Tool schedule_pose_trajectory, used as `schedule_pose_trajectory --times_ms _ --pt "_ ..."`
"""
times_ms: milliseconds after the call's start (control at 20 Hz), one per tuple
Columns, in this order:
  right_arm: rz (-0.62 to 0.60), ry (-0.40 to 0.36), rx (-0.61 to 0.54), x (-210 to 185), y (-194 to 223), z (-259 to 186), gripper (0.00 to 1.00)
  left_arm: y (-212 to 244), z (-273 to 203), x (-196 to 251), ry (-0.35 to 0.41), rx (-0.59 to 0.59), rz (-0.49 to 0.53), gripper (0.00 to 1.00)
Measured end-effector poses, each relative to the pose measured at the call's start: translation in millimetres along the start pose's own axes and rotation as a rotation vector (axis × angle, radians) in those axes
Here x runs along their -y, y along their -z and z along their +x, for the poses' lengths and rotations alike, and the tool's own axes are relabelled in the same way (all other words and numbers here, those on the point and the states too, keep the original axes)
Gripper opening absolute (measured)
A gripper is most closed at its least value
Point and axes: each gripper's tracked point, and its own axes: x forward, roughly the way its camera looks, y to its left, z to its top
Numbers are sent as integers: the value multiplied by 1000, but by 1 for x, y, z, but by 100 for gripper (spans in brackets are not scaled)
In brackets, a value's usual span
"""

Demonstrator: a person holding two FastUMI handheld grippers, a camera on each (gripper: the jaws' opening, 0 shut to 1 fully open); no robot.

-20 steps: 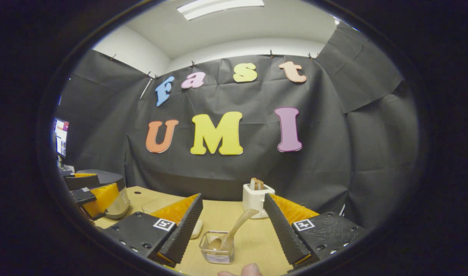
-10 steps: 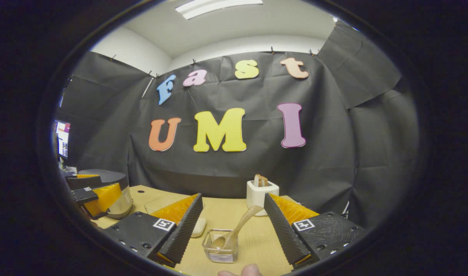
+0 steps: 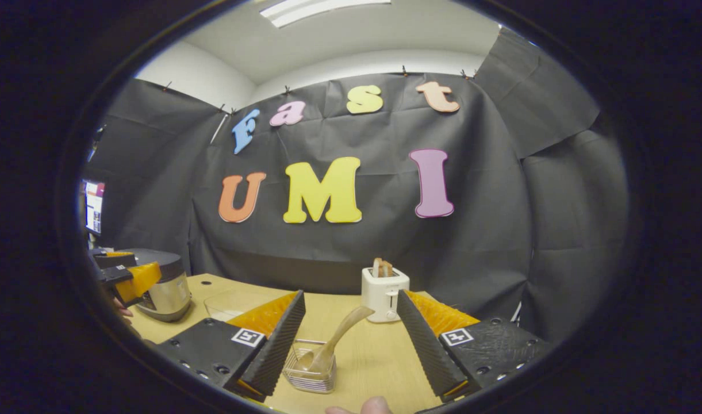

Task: Close the left gripper, press the button to open the rice cooker; take a wooden spoon from the chopstick holder with the right hand, scoop a spoonful of rice and pour it into the rice cooker, then put the wooden spoon back into the chopstick holder.

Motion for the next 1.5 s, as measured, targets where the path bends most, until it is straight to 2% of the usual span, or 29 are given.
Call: schedule_pose_trajectory --times_ms 250,400,650,700,750,800,850,1050,1200,1250,1300,1500 --pt "28 -71 -38 -5 18 11 95 -6 -3 -46 -79 -55 44 97" --pt "14 -87 -24 1 15 11 95 -11 -2 -78 -105 -96 57 81" --pt "26 -97 -22 7 18 12 96 -24 10 -128 -170 -147 69 72" --pt "27 -98 -22 7 18 13 96 -27 12 -135 -174 -157 71 66" --pt "26 -94 -23 10 20 12 96 -30 15 -139 -167 -170 59 63" --pt "24 -90 -28 13 23 12 96 -32 20 -144 -165 -185 40 54" --pt "24 -82 -34 15 26 14 94 -31 29 -156 -180 -230 6 40" --pt "20 -69 -19 18 27 13 96 -14 46 -158 -115 -360 -24 21" --pt "26 -74 -34 15 32 16 94 -8 52 -166 -127 -402 -17 7" --pt "24 -74 -37 15 33 17 96 -1 56 -163 -107 -438 -31 3" --pt "23 -76 -39 14 35 18 96 9 61 -161 -89 -487 -56 3" --pt "22 -66 -40 17 38 18 96 31 70 -171 -116 -598 -107 2"
